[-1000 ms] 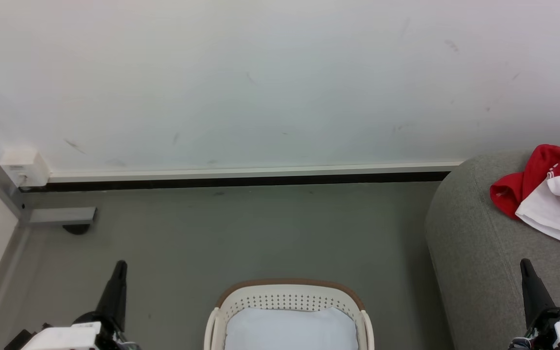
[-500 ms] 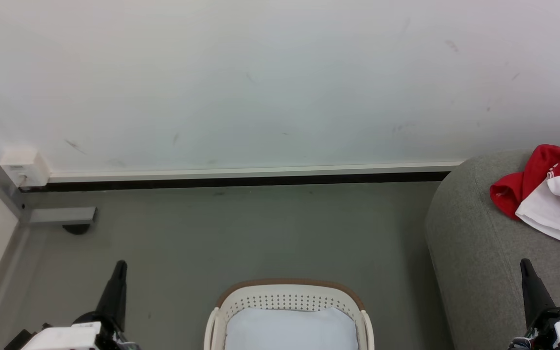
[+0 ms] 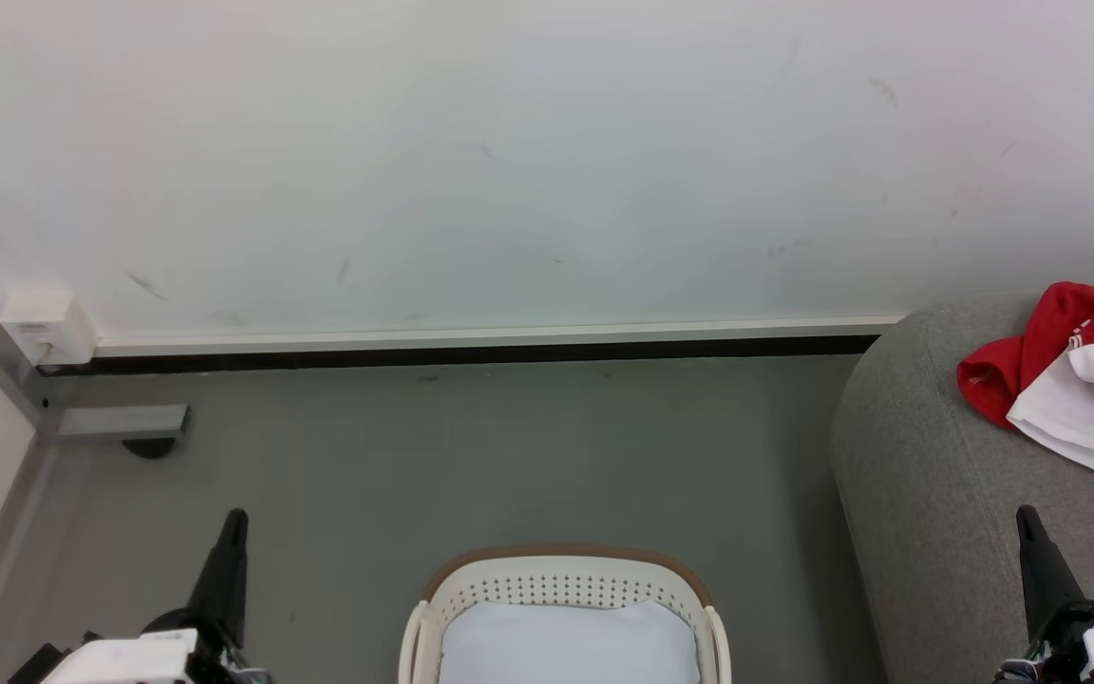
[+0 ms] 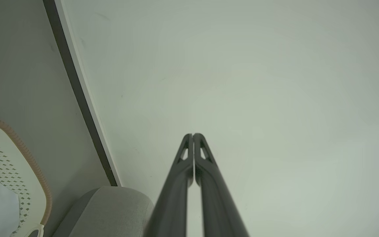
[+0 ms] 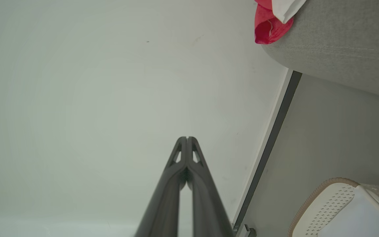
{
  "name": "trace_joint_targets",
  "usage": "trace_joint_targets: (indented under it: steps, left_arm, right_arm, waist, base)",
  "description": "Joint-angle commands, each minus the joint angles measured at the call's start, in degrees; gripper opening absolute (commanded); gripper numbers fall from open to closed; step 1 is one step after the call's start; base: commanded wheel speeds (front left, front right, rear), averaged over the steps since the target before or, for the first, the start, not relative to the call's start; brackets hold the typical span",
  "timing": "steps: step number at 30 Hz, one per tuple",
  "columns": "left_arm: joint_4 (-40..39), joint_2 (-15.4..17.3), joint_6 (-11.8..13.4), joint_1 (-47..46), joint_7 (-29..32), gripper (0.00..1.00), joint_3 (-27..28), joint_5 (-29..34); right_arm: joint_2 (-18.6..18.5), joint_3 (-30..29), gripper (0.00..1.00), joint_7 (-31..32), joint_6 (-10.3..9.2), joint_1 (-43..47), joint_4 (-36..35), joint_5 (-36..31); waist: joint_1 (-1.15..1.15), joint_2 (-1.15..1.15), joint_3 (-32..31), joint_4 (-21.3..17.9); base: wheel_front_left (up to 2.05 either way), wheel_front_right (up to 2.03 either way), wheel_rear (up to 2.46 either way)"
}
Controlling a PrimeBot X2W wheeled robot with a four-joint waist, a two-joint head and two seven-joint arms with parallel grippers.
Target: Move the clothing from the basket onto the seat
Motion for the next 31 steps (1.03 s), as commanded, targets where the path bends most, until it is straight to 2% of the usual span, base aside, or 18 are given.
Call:
trace_joint_targets:
  steps: [1, 31]
  left_arm:
    - [-0.16, 0.08, -0.1, -0.47, 0.18, 0.0, 0.15, -0.83]
    - [-0.15, 0.08, -0.1, -0.47, 0.18, 0.0, 0.14, -0.83]
  right_arm:
    - [-0.39, -0.18, 0.0, 0.19, -0.12, -0.69, -0.27, 0.1]
    - [-0.39, -0.18, 0.0, 0.18, -0.12, -0.69, -0.27, 0.1]
  waist:
    - [0.0, 0.0, 0.0, 0.0]
    - [0.0, 0.0, 0.0, 0.0]
  base:
    - [0.0, 0.0, 0.0]
    - [0.0, 0.0, 0.0]
